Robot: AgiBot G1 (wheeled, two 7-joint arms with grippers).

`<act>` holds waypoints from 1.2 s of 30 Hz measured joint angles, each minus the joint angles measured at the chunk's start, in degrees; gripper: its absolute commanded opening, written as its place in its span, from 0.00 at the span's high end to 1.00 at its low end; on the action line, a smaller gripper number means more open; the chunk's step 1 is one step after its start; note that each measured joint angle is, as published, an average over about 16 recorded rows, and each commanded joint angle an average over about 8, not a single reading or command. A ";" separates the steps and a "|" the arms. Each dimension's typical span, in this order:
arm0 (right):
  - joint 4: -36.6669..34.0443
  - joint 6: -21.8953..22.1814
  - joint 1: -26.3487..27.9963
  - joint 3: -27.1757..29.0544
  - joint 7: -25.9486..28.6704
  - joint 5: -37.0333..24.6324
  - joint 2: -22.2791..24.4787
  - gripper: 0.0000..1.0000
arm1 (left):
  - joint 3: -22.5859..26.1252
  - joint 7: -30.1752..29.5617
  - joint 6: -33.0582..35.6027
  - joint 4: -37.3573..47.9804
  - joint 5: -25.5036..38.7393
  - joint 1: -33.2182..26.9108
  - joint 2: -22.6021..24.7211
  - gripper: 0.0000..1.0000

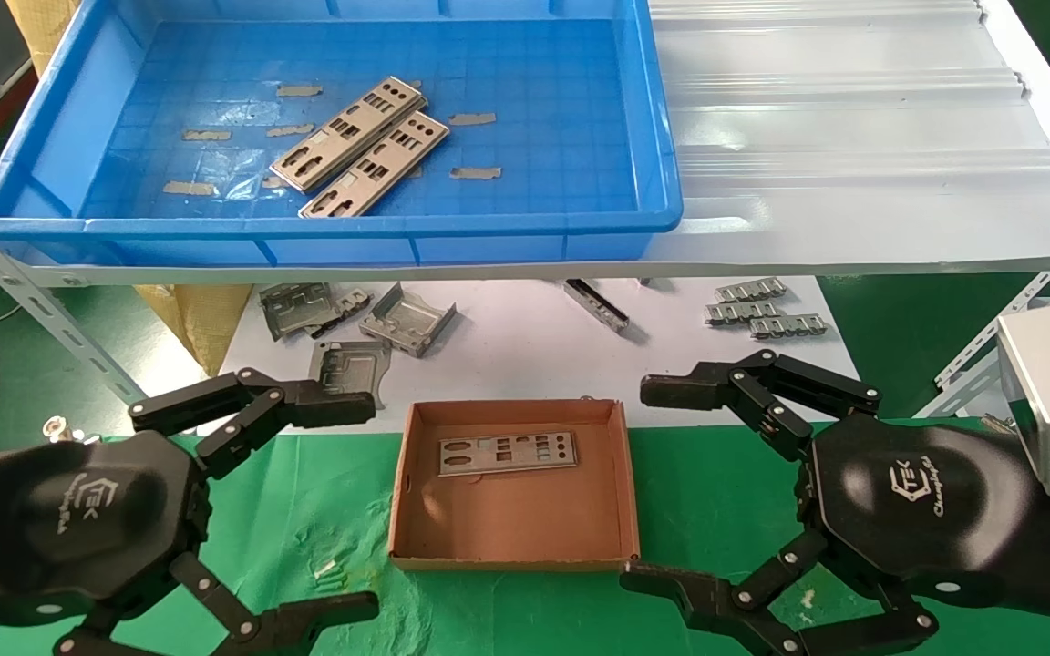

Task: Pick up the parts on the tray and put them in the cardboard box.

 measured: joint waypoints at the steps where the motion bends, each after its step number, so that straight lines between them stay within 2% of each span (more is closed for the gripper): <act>1: 0.00 0.00 0.00 0.00 0.00 0.00 0.00 0.00 | 0.00 0.00 0.00 0.01 0.01 -0.01 0.01 0.00; 36: 0.00 0.00 0.00 0.00 0.00 -0.01 0.00 0.00 | 0.09 0.08 0.00 0.17 0.07 -0.09 0.10 0.00</act>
